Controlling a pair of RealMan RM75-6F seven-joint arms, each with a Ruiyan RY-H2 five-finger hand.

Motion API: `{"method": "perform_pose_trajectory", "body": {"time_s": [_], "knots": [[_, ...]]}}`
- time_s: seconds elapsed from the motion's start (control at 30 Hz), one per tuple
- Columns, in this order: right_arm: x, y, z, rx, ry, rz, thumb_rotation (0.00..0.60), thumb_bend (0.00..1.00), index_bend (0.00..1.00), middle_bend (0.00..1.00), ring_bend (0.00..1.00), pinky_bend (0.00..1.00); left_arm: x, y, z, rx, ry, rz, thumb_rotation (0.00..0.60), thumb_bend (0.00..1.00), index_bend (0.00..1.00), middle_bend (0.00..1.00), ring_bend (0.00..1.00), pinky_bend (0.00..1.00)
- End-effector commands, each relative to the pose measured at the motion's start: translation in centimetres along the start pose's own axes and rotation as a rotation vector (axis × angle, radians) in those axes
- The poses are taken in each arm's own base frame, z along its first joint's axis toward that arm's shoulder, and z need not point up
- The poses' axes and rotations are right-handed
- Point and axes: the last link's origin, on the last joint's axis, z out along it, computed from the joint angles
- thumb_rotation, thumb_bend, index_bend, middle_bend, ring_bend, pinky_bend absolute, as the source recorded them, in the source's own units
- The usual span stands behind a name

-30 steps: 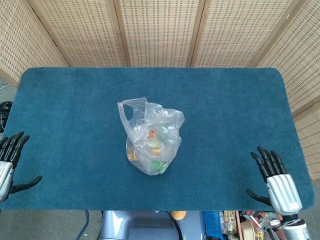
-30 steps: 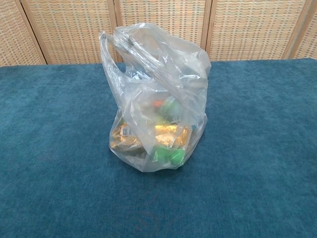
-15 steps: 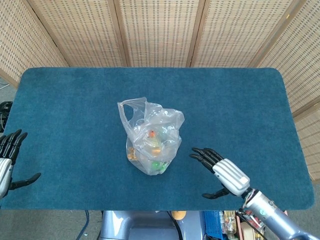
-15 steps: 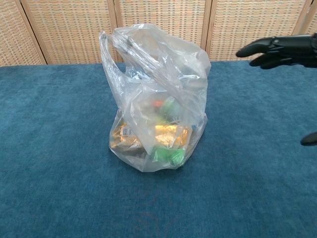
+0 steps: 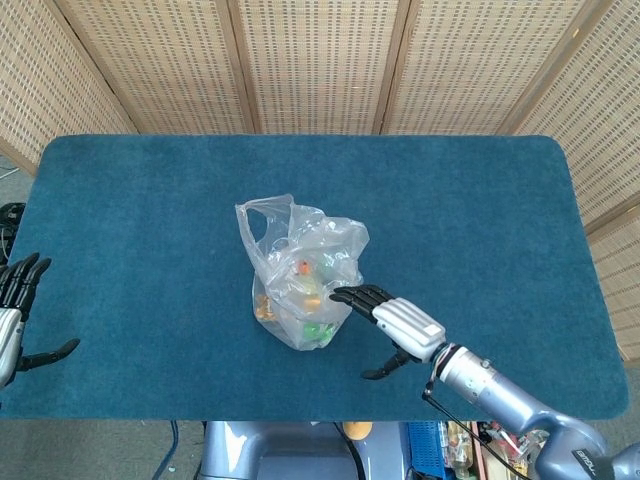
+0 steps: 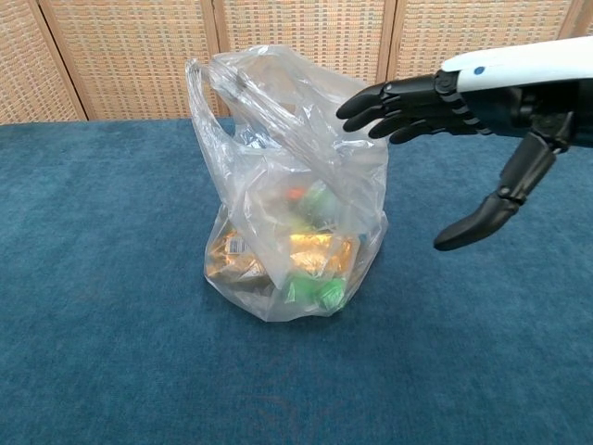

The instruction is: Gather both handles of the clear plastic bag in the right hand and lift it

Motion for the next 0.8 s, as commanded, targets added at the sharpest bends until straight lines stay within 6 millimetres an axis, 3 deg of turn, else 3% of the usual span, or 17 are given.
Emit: {"method": "perform_pose_trajectory", "body": {"time_s": [0.03,0.53,0.8], "knots": [[-0.3,-1.4,2.1,0.015,-0.043,0.031,0.6,0.0,0.05,0.08,0.0,0.0,0.1,-0.1,0.1,0.004,0.0,-0.004,0.6,0.14,0.0,0.0,0.0,0.0],[-1.1,-5.6,6.7,0.054,-0.145,0.168,0.6,0.0,0.1,0.12,0.0,0.0,0.4,-0.8,0.7,0.03,-0.005,-0.028,0.6,0.14,0.0,0.0,0.0,0.0],[-0.9,-5.3,9.0,0.019,-0.134,0.188,0.6,0.0,0.1,0.12,0.0,0.0,0.5,-1.0,0.8,0.034,-0.011,-0.038,0.6,0.14,0.0,0.0,0.0,0.0]]}}
